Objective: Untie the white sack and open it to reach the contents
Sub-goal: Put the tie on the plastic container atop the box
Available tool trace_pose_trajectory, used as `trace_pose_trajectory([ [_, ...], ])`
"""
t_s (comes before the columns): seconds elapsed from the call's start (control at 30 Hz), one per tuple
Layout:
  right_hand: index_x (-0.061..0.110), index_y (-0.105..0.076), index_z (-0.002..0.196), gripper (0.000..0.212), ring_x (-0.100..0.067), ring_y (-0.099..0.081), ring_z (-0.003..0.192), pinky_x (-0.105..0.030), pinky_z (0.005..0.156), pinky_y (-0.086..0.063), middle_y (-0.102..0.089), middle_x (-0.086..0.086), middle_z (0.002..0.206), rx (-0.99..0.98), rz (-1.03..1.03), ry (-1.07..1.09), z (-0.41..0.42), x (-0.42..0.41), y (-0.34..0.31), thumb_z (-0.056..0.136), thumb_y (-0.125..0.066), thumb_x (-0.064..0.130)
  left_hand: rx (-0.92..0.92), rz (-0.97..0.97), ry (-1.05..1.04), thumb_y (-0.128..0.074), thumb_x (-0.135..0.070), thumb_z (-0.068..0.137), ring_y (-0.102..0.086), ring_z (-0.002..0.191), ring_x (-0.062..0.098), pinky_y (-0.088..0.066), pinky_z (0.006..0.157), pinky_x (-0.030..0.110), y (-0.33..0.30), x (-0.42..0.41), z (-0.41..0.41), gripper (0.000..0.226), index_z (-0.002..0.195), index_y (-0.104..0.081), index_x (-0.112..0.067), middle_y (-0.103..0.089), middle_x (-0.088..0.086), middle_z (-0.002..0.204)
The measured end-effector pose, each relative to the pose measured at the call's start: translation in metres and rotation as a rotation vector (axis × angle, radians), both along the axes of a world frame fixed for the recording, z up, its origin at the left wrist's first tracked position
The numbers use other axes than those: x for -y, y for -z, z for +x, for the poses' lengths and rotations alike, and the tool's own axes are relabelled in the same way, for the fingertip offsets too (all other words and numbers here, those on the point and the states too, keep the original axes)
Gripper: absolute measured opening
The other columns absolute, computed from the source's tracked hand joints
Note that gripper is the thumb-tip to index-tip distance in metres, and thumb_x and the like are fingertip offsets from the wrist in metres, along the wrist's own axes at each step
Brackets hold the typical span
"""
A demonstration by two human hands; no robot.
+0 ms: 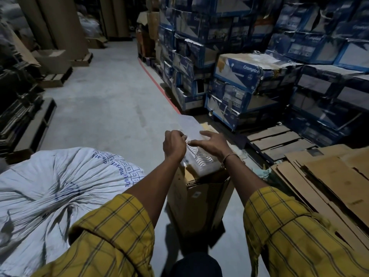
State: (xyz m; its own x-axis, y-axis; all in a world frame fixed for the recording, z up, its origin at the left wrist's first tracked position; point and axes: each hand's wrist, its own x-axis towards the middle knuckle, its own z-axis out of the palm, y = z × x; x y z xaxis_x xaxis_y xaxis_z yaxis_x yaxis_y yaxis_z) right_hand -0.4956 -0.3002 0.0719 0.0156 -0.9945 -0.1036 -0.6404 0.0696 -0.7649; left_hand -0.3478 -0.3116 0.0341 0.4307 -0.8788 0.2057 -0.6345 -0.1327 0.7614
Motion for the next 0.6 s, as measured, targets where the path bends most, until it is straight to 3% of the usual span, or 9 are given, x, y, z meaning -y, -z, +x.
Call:
trace_pose_trajectory([
  [0.1, 0.037, -0.059, 0.141, 0.107, -0.032, -0.048, 0.140, -0.052, 0.116, -0.040, -0.046, -0.007, 0.155, -0.080, -0.006, -0.021, 0.004, -0.003, 0.000, 0.047, -0.075, 0.085, -0.180, -0.031, 0.032, -0.067, -0.015, 0.098, -0.070, 0.096, 0.025, -0.054, 0.069, 0.028, 0.006, -0.004, 0.003, 0.018, 0.115, -0.072, -0.011, -0.074, 0.011, 0.114],
  [0.17, 0.035, -0.058, 0.142, 0.102, -0.034, -0.044, 0.142, -0.052, 0.116, -0.039, -0.041, -0.009, 0.157, -0.101, -0.008, -0.039, 0.005, -0.006, 0.000, 0.053, -0.077, 0.081, -0.407, 0.032, 0.017, -0.074, -0.016, 0.091, -0.070, 0.095, 0.029, -0.063, 0.077, 0.039, 0.010, -0.007, 0.007, 0.033, 0.119, -0.055, -0.018, -0.067, 0.012, 0.114],
  [0.23, 0.035, -0.056, 0.144, 0.103, -0.035, -0.042, 0.143, -0.052, 0.117, -0.039, -0.040, -0.010, 0.157, -0.122, -0.013, -0.038, 0.005, -0.007, 0.001, 0.054, -0.078, 0.081, -0.634, 0.124, 0.027, -0.079, -0.015, 0.086, -0.070, 0.084, 0.029, -0.064, 0.067, 0.037, 0.013, -0.007, 0.009, 0.041, 0.115, -0.050, -0.018, -0.066, 0.015, 0.109],
  [0.33, 0.037, -0.051, 0.148, 0.100, -0.040, -0.041, 0.141, -0.051, 0.115, -0.040, -0.034, -0.015, 0.155, -0.238, -0.009, -0.056, 0.007, -0.008, 0.004, 0.060, -0.079, 0.077, -0.940, 0.122, 0.050, -0.063, -0.010, 0.099, -0.062, 0.059, 0.022, -0.052, 0.047, 0.026, 0.018, -0.008, 0.008, 0.012, 0.111, -0.062, -0.010, -0.067, 0.017, 0.092],
  [0.47, 0.040, -0.044, 0.151, 0.101, -0.044, -0.040, 0.138, -0.051, 0.112, -0.040, -0.030, -0.017, 0.154, -0.414, -0.029, -0.051, 0.014, -0.013, 0.006, 0.064, -0.075, 0.080, -1.153, 0.078, 0.080, -0.043, -0.019, 0.108, -0.072, 0.065, 0.022, -0.056, 0.049, 0.025, 0.019, -0.014, 0.006, 0.030, 0.116, -0.067, -0.003, -0.075, 0.014, 0.091],
  [0.6, 0.037, -0.040, 0.154, 0.105, -0.046, -0.035, 0.141, -0.053, 0.113, -0.034, -0.027, -0.019, 0.157, -0.500, -0.040, -0.038, 0.017, -0.017, 0.007, 0.065, -0.069, 0.084, -1.086, 0.087, 0.106, -0.061, -0.020, 0.103, -0.068, 0.063, 0.021, -0.058, 0.054, 0.032, 0.019, -0.014, 0.011, 0.024, 0.121, -0.064, -0.004, -0.072, 0.013, 0.088],
])
